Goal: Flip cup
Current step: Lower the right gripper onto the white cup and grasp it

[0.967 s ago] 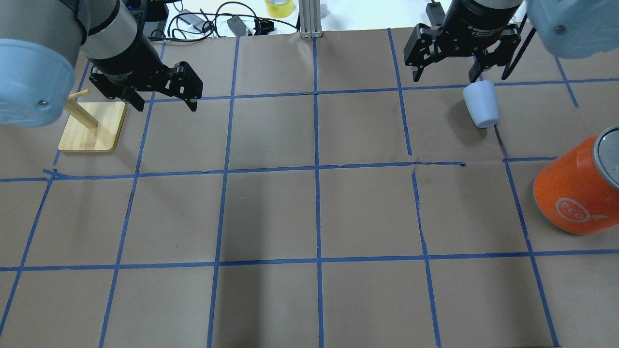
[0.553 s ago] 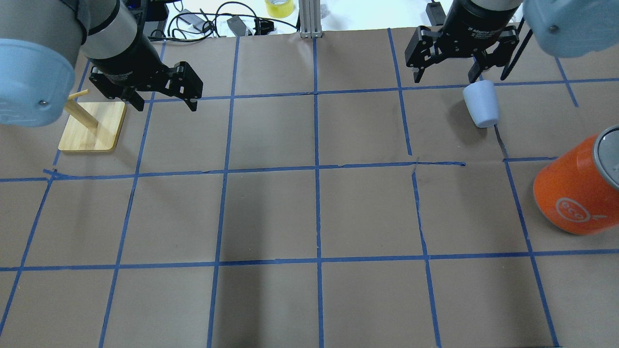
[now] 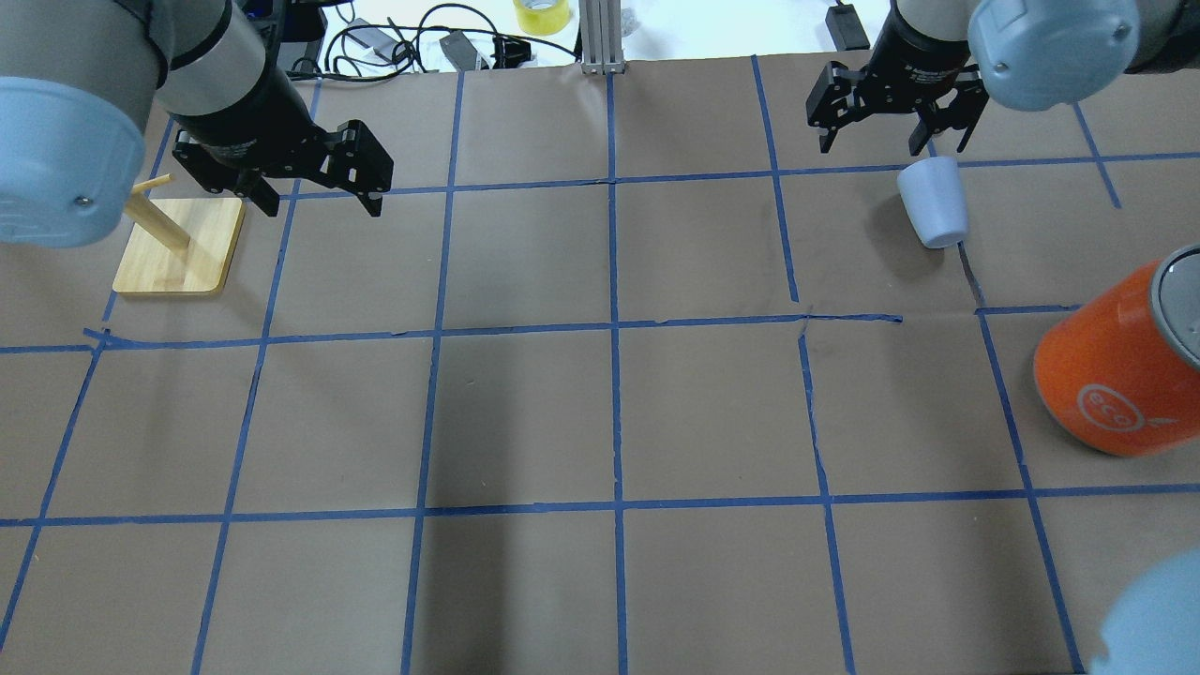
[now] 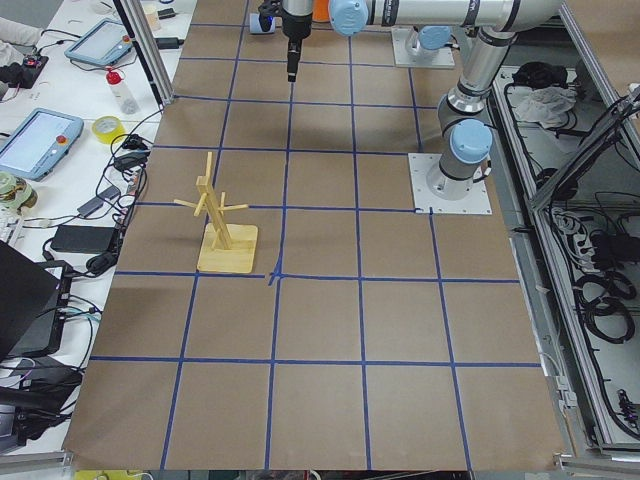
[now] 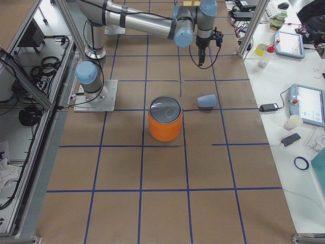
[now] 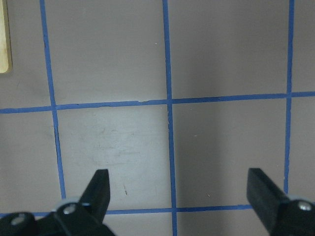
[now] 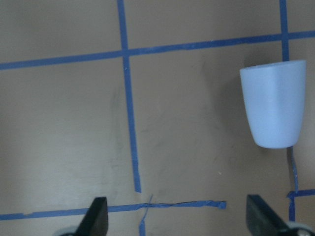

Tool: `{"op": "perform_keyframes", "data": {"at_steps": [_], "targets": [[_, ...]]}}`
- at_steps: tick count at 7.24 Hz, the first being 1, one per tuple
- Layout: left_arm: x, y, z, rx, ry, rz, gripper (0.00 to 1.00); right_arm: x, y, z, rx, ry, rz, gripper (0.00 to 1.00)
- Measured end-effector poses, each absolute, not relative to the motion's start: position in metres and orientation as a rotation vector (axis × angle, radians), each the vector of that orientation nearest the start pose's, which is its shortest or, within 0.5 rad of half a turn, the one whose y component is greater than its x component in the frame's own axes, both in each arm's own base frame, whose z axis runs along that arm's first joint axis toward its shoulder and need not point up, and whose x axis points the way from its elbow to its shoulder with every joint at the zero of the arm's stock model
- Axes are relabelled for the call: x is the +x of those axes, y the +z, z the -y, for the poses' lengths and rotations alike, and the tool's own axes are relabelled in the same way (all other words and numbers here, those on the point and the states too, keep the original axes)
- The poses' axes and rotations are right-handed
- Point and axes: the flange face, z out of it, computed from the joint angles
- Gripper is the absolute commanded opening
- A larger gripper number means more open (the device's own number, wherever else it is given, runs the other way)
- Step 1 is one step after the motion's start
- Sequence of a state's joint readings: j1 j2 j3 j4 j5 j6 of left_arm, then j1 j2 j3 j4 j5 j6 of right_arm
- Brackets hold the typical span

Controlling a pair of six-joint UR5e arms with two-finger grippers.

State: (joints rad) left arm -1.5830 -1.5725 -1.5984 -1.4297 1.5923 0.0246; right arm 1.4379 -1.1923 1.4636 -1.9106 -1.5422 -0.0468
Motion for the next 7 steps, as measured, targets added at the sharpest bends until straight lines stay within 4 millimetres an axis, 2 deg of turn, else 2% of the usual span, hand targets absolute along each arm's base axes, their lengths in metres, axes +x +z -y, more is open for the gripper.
{"op": "perform_keyframes", "data": {"at_steps": [2, 4, 5, 7], "targets": [[-0.137, 0.488, 0.501, 0.055, -0.174, -3.114, 1.00, -0.005, 0.291, 0.687, 0.064, -0.138, -3.127, 1.00], [-0.137, 0.488, 0.501, 0.055, -0.174, -3.114, 1.00, -0.054, 0.247, 0.700, 0.043, -0.156, -3.131, 0.97], [-0.137, 0.488, 0.501, 0.056, -0.174, -3.115, 1.00, -0.066, 0.234, 0.701, 0.033, -0.142, -3.131, 0.97], [-0.137, 0.488, 0.501, 0.056, -0.174, -3.116, 1.00, -0.073, 0.204, 0.703, -0.018, -0.084, -3.129, 0.91]]}}
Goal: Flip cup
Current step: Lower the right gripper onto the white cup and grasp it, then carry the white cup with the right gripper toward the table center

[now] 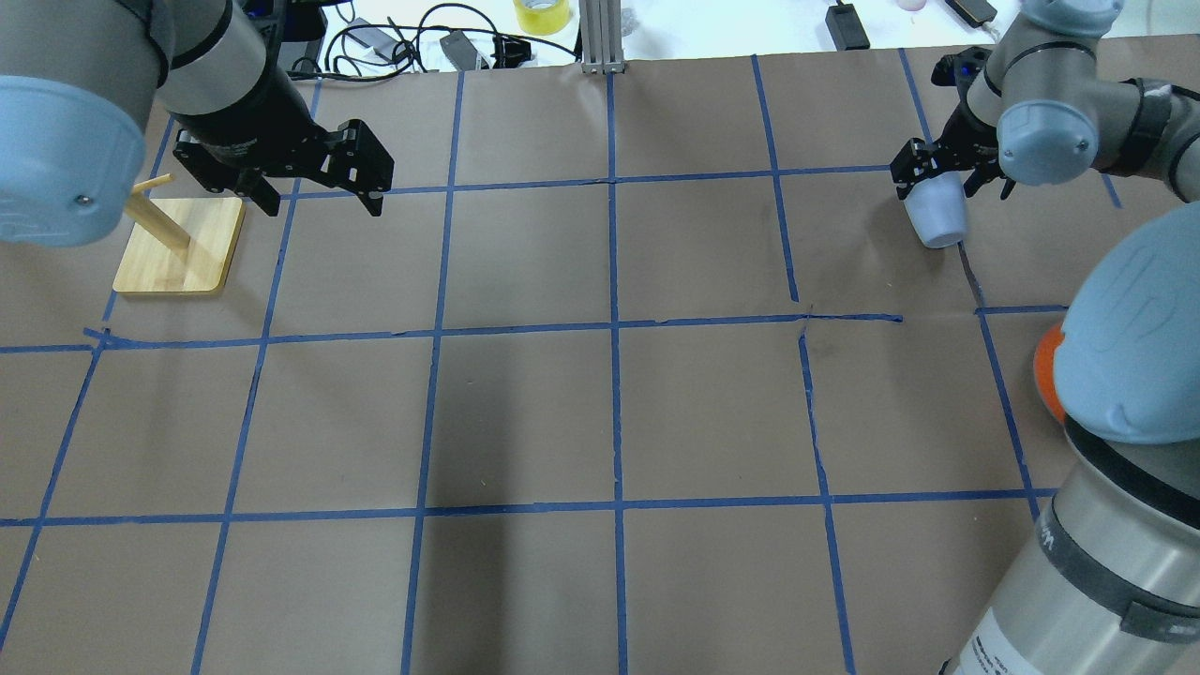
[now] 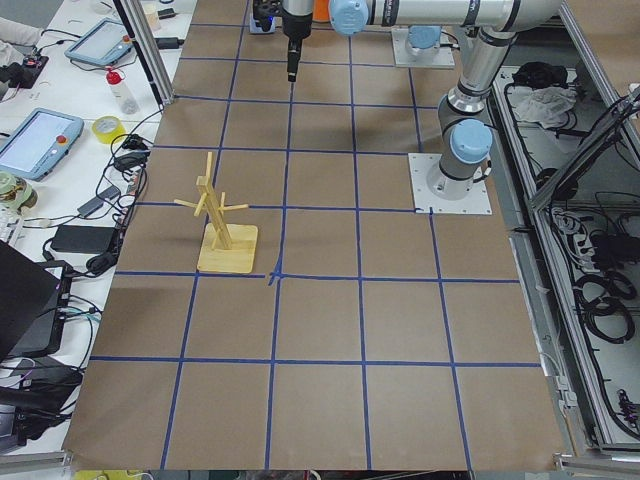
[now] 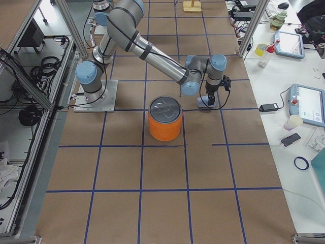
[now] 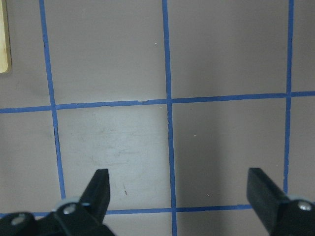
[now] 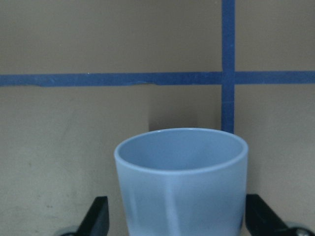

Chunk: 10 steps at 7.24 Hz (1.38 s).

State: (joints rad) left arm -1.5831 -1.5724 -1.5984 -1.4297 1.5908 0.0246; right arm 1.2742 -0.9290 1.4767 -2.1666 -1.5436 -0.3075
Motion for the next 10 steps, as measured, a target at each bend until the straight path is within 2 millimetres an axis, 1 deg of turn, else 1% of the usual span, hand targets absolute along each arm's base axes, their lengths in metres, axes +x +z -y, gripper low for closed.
{"op": "perform_keyframes", "data": {"at_steps": [1, 2, 3, 4, 5, 6, 7, 8, 9, 10], "targets": [[-0.137, 0.488, 0.501, 0.056, -0.174, -3.116, 1.00, -0.073, 0.192, 0.704, -0.054, -0.064, -3.125, 0.75], [-0.137, 0.488, 0.501, 0.056, -0.174, -3.116, 1.00, -0.074, 0.186, 0.705, -0.068, -0.057, -3.123, 0.56], [-0.137, 0.488, 0.501, 0.056, -0.174, -3.116, 1.00, -0.074, 0.184, 0.706, -0.070, -0.056, -3.121, 0.48], [-0.137, 0.488, 0.501, 0.056, -0.174, -3.116, 1.00, -0.073, 0.186, 0.706, -0.071, -0.060, -3.118, 0.49], [-0.137, 0.488, 0.501, 0.056, -0.174, -3.116, 1.00, -0.070, 0.192, 0.706, -0.076, -0.069, -3.117, 0.49], [-0.138, 0.488, 0.501, 0.056, -0.174, -3.116, 1.00, -0.063, 0.205, 0.705, -0.098, -0.089, -3.114, 0.49], [-0.138, 0.488, 0.502, 0.056, -0.173, -3.117, 1.00, -0.044, 0.222, 0.704, -0.165, -0.120, -3.096, 0.50], [-0.138, 0.488, 0.502, 0.056, -0.173, -3.117, 1.00, -0.008, 0.238, 0.702, -0.288, -0.153, -3.062, 0.50], [-0.138, 0.488, 0.501, 0.056, -0.174, -3.116, 1.00, 0.040, 0.249, 0.699, -0.451, -0.176, -3.028, 0.49], [-0.138, 0.488, 0.501, 0.056, -0.174, -3.116, 1.00, 0.099, 0.255, 0.694, -0.637, -0.194, -2.988, 0.48]]}}
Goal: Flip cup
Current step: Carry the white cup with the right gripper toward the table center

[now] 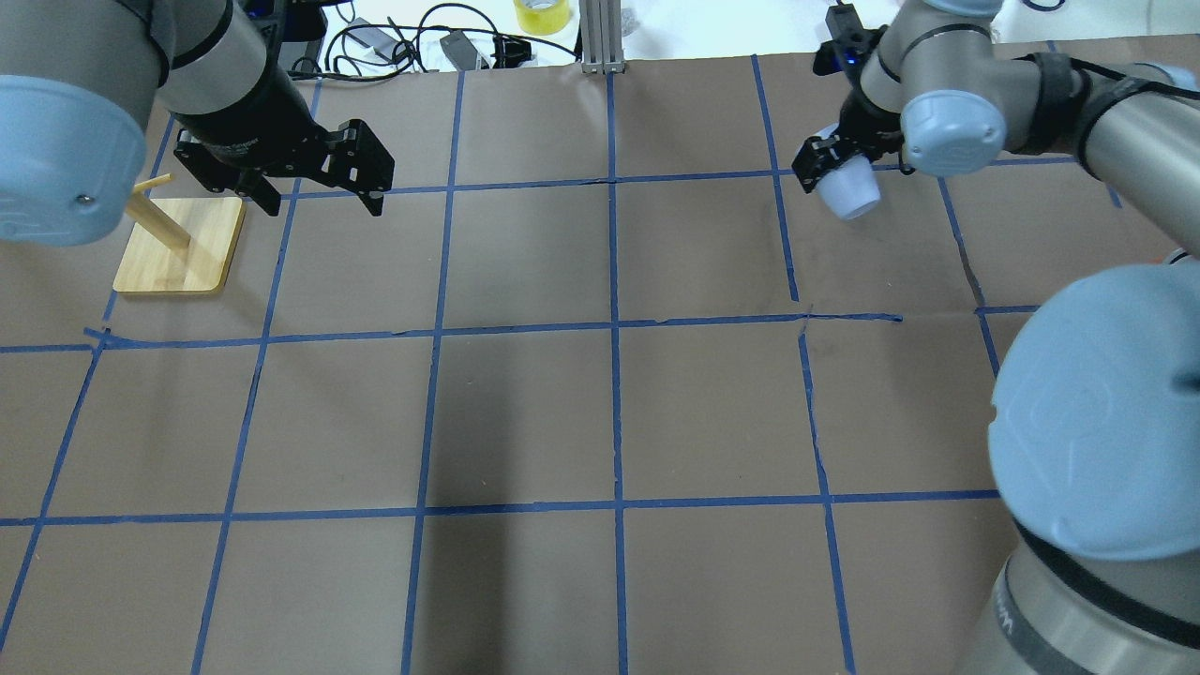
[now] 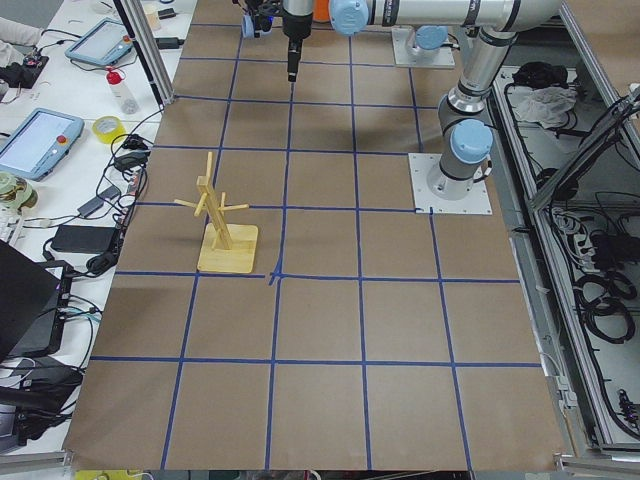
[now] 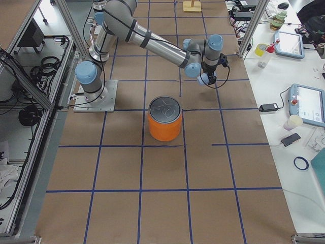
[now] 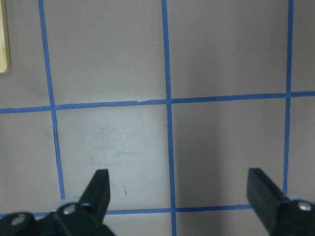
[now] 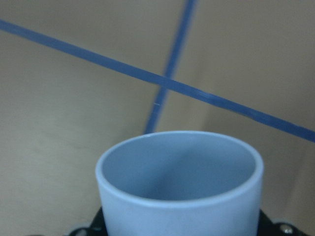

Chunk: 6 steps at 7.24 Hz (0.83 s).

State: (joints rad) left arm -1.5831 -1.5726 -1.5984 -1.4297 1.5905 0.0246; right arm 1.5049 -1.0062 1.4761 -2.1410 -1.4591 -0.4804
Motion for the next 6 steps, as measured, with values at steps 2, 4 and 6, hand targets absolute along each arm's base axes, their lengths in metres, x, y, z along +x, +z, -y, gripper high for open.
{"op": "perform_keyframes", "data": {"at_steps": [2, 4, 6], "targets": [[-0.138, 0.489, 0.501, 0.056, -0.176, -3.116, 1.00, 0.226, 0.257, 0.669, -0.973, -0.215, -2.887, 0.48], [-0.137, 0.490, 0.500, 0.056, -0.179, -3.115, 1.00, 0.324, 0.244, 0.636, -1.282, -0.220, -2.759, 0.49], [-0.137, 0.490, 0.500, 0.056, -0.181, -3.115, 1.00, 0.385, 0.225, 0.615, -1.656, -0.297, -2.577, 0.49]]}}
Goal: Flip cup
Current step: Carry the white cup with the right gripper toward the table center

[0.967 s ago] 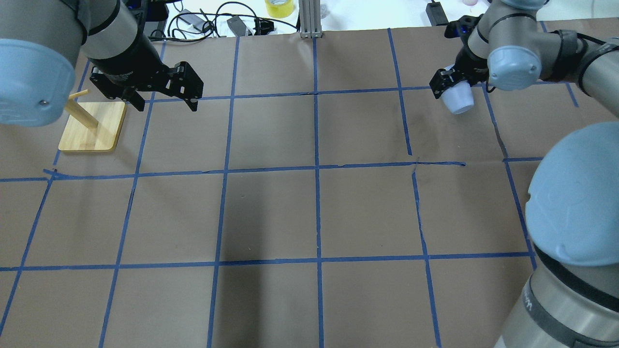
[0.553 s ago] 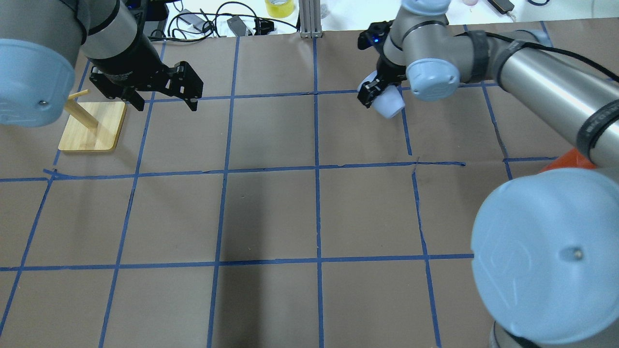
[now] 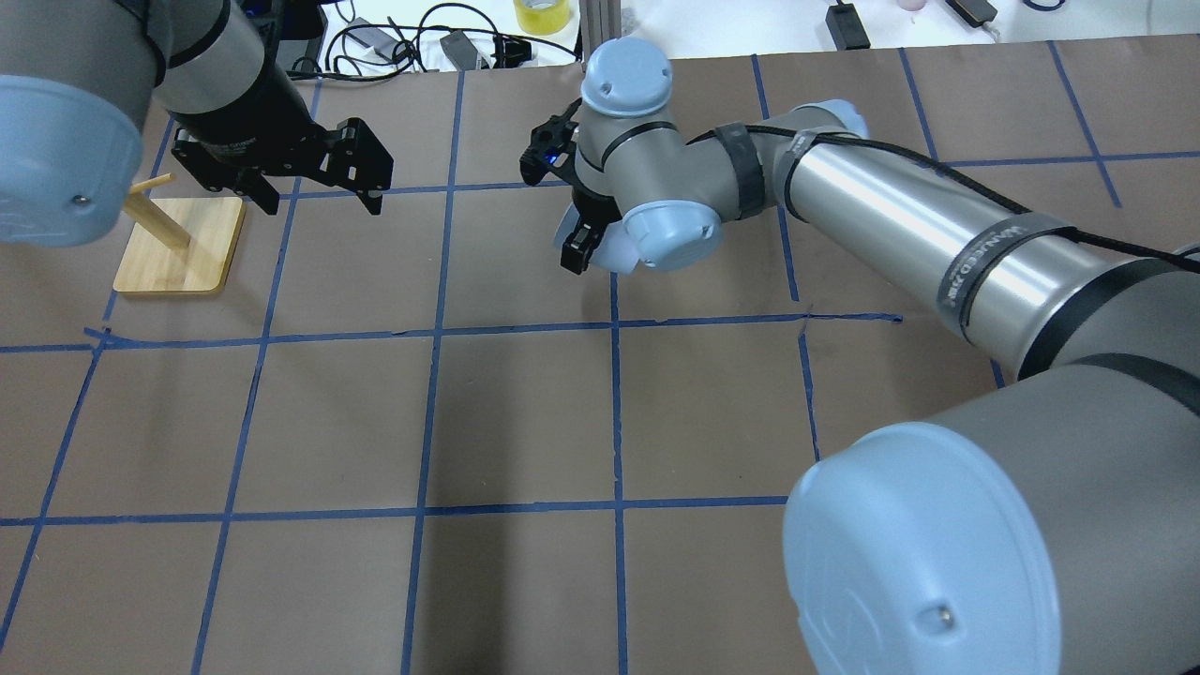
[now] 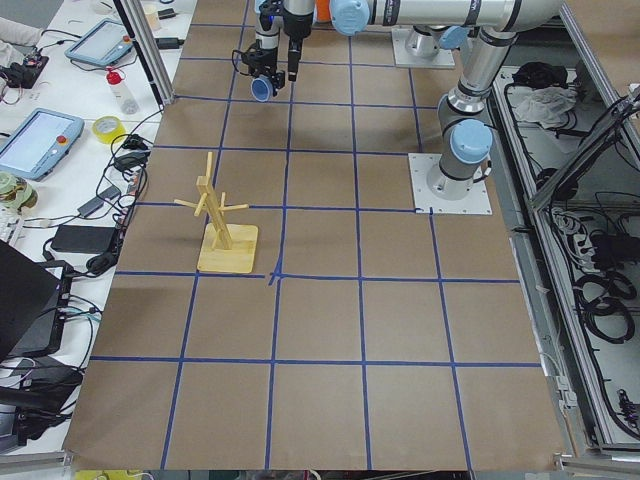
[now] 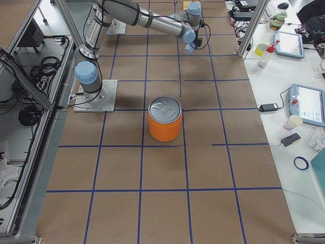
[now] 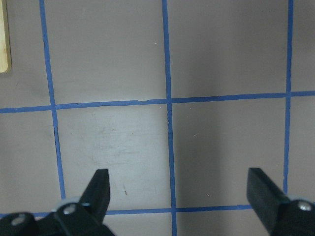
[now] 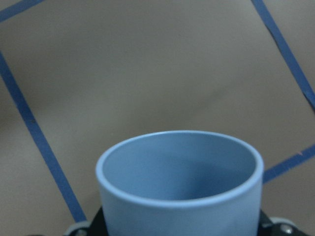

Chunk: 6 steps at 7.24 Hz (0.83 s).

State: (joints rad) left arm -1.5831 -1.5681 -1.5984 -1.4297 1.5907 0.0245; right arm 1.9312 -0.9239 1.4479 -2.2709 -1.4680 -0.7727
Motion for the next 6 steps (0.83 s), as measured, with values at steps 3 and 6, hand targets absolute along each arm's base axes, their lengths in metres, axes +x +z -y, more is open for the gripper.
{"op": "perform_keyframes", "data": {"at_steps": [3, 6], "targets": [[-0.138, 0.491, 0.500, 0.056, -0.182, -3.116, 1.00, 0.408, 0.205, 0.602, -2.117, -0.315, -2.290, 0.43], [-0.138, 0.491, 0.500, 0.057, -0.182, -3.117, 1.00, 0.415, 0.196, 0.590, -2.251, -0.204, -2.221, 0.56]]}}
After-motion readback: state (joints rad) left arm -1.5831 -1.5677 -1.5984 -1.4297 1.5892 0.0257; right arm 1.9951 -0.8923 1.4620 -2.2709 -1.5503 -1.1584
